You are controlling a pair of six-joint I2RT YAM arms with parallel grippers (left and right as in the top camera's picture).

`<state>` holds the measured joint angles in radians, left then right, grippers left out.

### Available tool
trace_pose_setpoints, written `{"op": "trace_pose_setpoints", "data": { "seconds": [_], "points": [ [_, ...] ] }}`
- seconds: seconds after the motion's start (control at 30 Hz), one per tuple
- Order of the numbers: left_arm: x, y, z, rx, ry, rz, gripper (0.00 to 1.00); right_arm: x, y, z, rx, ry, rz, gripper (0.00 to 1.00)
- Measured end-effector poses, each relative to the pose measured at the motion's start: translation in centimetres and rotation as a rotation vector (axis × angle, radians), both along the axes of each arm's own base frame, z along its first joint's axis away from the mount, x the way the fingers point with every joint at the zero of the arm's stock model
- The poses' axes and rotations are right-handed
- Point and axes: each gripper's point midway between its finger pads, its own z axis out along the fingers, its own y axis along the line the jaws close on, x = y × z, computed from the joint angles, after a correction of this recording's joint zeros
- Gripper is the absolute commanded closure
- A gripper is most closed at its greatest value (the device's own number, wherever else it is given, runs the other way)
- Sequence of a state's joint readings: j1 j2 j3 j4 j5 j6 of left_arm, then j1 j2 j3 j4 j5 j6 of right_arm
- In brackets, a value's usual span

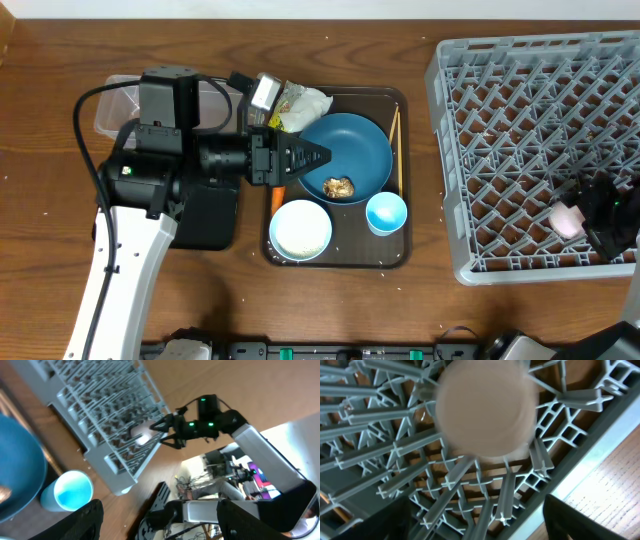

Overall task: Sort waste into correct bins and load items into the dishwasher rack
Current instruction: 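Grasp the light-blue cup with the left gripper and lift it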

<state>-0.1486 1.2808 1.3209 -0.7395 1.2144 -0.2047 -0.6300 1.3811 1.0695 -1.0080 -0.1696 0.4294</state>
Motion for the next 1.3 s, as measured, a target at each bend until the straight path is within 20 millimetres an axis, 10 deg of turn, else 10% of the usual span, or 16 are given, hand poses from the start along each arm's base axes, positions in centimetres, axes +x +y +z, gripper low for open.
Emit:
{"op": "trace_pose_setpoints", "data": {
  "seconds": [0.37, 0.77, 1.17, 1.3],
  "points": [
    [-0.3, -2.5, -6.8, 0.435, -0.069, 0.082, 0.26, 4.3, 2.8, 5.5, 0.113, -0.29, 0.122, 0.17],
    [2.1, -8.2, -20.4, 0.893, -0.108, 0.024, 0.27, 5.3, 7.1, 9.4, 0.168, -0.445, 0.26, 0.14],
    [2.1, -9.7, -26.8, 0.962, -0.007, -0.025, 0.6, 5.5, 8.3, 9.4, 0.172, -0.443, 0.313, 0.14],
    [2.1, -9.7, -26.9, 0.962, -0.001, -0.02, 0.91, 5.5, 8.2, 9.3, 0.166, -0.44, 0.313, 0.13]
  ]
}}
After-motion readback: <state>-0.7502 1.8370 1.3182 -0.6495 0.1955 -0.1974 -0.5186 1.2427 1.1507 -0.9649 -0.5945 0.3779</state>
